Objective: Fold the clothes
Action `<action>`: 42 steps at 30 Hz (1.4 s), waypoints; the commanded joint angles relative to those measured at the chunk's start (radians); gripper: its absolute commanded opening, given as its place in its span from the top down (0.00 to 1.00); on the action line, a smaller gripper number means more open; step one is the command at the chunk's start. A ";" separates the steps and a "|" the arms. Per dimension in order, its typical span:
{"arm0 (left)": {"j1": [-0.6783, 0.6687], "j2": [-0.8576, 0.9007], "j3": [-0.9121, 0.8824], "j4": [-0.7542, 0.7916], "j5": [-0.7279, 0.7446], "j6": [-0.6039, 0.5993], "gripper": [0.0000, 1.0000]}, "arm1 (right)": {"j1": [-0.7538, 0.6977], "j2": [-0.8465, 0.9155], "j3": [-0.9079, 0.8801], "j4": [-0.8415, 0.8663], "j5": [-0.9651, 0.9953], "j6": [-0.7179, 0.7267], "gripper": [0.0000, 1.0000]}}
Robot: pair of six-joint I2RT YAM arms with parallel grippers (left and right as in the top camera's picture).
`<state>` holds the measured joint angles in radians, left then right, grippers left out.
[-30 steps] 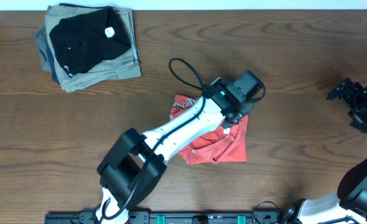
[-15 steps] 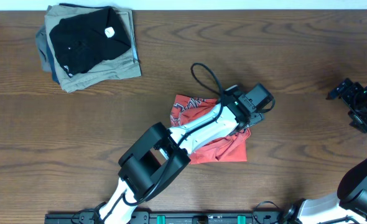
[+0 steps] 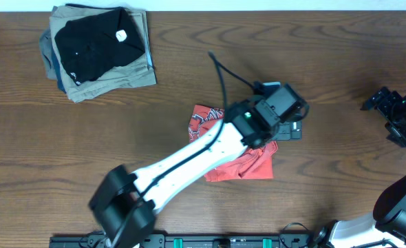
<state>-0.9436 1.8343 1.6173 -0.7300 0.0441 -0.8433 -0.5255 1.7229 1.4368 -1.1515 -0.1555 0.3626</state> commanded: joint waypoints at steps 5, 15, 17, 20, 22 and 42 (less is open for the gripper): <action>0.117 0.017 0.005 -0.246 -0.030 0.150 0.02 | -0.008 -0.018 0.012 0.000 0.010 -0.001 0.01; 0.151 0.083 0.000 -0.257 -0.025 0.346 0.02 | -0.008 -0.018 0.012 0.000 0.010 -0.001 0.01; 0.144 0.109 0.000 -0.243 -0.025 0.350 0.03 | -0.008 -0.018 0.012 0.000 0.010 -0.001 0.01; 0.130 0.155 0.000 -0.234 -0.017 0.357 0.03 | -0.008 -0.018 0.012 0.000 0.010 -0.001 0.01; 0.123 0.182 0.000 -0.230 -0.018 0.381 0.03 | -0.008 -0.018 0.012 0.000 0.010 -0.001 0.01; 0.114 0.235 -0.002 -0.142 -0.116 0.432 0.34 | -0.008 -0.018 0.012 0.000 0.010 -0.001 0.01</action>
<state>-0.8295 2.0556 1.6207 -0.8776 -0.0528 -0.4183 -0.5255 1.7229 1.4368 -1.1515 -0.1551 0.3626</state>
